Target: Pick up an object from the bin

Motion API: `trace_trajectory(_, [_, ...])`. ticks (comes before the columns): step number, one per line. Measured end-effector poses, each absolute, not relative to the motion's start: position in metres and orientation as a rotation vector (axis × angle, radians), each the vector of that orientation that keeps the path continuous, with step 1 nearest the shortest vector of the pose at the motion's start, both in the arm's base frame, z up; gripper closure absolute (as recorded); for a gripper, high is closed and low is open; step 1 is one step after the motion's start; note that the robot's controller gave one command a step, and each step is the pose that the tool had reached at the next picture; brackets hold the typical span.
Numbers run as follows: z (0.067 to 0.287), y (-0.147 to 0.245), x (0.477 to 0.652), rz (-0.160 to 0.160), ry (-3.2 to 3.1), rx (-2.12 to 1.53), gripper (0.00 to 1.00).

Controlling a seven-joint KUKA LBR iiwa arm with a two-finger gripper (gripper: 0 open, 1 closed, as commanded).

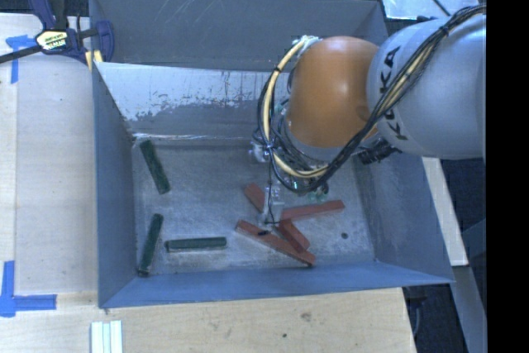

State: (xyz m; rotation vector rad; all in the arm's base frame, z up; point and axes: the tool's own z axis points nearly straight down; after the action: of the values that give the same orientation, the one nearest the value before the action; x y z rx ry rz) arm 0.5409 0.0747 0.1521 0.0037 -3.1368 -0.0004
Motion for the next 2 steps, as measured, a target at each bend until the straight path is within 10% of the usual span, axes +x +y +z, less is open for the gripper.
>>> trace_trajectory(1, [0.156, 0.074, 0.543, -0.001, -3.145, 0.0, 0.0])
trace_trajectory(2, [0.075, 0.048, 0.525, -0.001, -3.143, 0.093, 1.0])
